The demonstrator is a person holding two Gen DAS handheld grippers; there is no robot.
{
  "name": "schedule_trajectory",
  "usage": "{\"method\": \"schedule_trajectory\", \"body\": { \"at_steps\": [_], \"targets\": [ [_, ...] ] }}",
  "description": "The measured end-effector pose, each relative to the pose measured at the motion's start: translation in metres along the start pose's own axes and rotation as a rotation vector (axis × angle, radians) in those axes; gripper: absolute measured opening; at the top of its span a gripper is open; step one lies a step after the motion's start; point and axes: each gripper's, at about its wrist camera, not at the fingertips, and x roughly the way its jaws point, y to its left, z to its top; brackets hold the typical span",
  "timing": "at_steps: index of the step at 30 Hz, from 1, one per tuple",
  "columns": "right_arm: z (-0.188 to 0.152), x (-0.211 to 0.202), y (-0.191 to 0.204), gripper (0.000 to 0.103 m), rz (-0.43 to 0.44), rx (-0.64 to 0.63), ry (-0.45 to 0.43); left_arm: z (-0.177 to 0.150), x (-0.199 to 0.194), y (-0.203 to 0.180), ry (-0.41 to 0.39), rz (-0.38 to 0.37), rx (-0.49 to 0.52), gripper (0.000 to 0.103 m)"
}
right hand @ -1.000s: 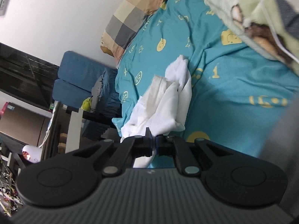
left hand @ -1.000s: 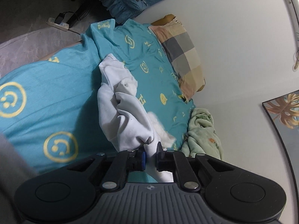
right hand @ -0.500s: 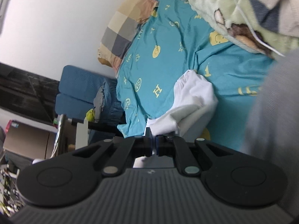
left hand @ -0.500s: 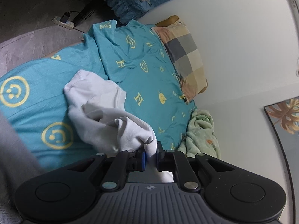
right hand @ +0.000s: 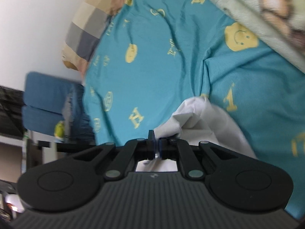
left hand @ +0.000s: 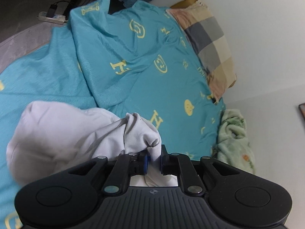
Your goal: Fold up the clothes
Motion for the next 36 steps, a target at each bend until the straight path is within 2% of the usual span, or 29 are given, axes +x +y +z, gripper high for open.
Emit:
{"method": "schedule_trajectory", "body": {
  "at_steps": [4, 8, 12, 14, 16, 18, 19, 21, 23, 27, 31, 36],
  "targets": [
    [0.005, 0.034, -0.009, 0.007, -0.026, -0.056, 0.012, 0.011, 0.036, 0.014, 0.031, 0.026, 0.046, 0.013],
    [0.006, 0.04, -0.005, 0.009, -0.058, -0.076, 0.015, 0.015, 0.051, 0.018, 0.037, 0.038, 0.085, 0.014],
    [0.006, 0.036, -0.007, 0.01, -0.052, -0.066, 0.02, 0.013, 0.049, 0.012, 0.029, 0.034, 0.146, 0.024],
    [0.005, 0.031, -0.005, 0.014, -0.038, -0.095, 0.015, 0.01, 0.046, 0.007, 0.02, 0.044, 0.189, 0.033],
    [0.003, 0.027, 0.002, 0.038, -0.018, -0.152, 0.005, 0.005, 0.039, -0.002, 0.002, 0.055, 0.253, 0.051],
    [-0.001, 0.021, 0.013, 0.054, -0.002, -0.233, -0.024, -0.001, 0.033, -0.012, -0.027, 0.068, 0.333, 0.061],
    [-0.003, 0.018, 0.019, 0.059, 0.007, -0.279, -0.04, -0.006, 0.029, -0.018, -0.05, 0.08, 0.388, 0.062],
    [-0.009, 0.012, 0.032, 0.059, 0.023, -0.377, -0.063, -0.015, 0.024, -0.029, -0.097, 0.112, 0.5, 0.064],
    [-0.015, 0.015, 0.043, 0.059, -0.001, -0.486, -0.058, -0.024, 0.025, -0.037, -0.125, 0.153, 0.59, 0.066],
    [-0.024, 0.041, 0.051, 0.058, -0.096, -0.65, -0.01, -0.029, 0.046, -0.033, -0.054, 0.221, 0.641, 0.066],
    [-0.025, 0.064, 0.045, 0.057, -0.143, -0.692, 0.039, -0.036, 0.059, -0.029, -0.032, 0.281, 0.71, 0.066],
    [-0.034, 0.052, 0.049, 0.057, -0.139, -0.728, 0.027, -0.048, 0.05, -0.034, -0.041, 0.291, 0.753, 0.066]
  ]
}}
